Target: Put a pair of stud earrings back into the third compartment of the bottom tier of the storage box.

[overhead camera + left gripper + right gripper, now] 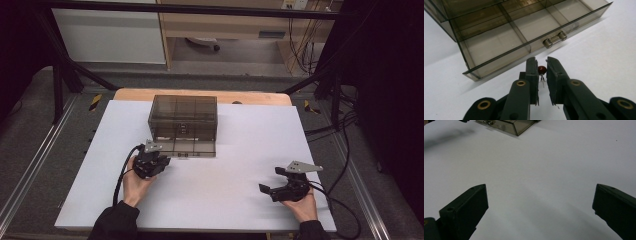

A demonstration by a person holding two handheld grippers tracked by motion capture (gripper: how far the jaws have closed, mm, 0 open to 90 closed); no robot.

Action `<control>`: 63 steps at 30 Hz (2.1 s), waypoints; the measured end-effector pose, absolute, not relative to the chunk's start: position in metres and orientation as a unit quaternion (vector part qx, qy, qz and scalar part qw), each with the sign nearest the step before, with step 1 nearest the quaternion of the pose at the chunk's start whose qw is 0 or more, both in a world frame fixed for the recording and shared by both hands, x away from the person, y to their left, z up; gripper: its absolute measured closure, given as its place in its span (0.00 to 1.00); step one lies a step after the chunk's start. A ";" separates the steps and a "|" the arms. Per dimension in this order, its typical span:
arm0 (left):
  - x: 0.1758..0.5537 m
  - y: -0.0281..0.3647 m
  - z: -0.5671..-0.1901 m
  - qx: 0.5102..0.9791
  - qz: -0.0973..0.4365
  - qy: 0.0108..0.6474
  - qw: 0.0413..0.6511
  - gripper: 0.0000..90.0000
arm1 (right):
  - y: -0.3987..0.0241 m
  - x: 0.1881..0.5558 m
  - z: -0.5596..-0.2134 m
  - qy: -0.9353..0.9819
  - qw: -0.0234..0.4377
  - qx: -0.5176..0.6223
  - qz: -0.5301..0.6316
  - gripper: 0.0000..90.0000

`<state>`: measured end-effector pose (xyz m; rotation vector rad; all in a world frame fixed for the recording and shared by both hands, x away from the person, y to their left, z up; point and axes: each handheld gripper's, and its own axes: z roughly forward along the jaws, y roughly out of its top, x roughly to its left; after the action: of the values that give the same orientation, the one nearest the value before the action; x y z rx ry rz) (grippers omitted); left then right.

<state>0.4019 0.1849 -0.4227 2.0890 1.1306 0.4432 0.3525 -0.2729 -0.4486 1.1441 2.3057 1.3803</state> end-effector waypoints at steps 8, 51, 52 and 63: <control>0.399 0.181 -0.415 0.811 0.169 0.428 0.362 0.89 | -0.273 0.353 -0.449 0.785 0.111 0.389 0.470 0.01; 0.411 0.125 -0.389 0.830 0.146 0.386 0.375 0.89 | -0.273 0.352 -0.448 0.785 0.112 0.388 0.469 0.01; 0.412 0.124 -0.389 0.830 0.144 0.386 0.377 0.89 | -0.273 0.352 -0.448 0.786 0.112 0.388 0.469 0.01; 0.424 0.109 -0.384 0.832 0.145 0.383 0.374 0.89 | -0.273 0.352 -0.449 0.785 0.111 0.388 0.469 0.01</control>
<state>0.4241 0.1092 -0.3837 2.1307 0.9814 0.3701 0.3523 -0.2727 -0.4487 1.1403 2.3067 1.3773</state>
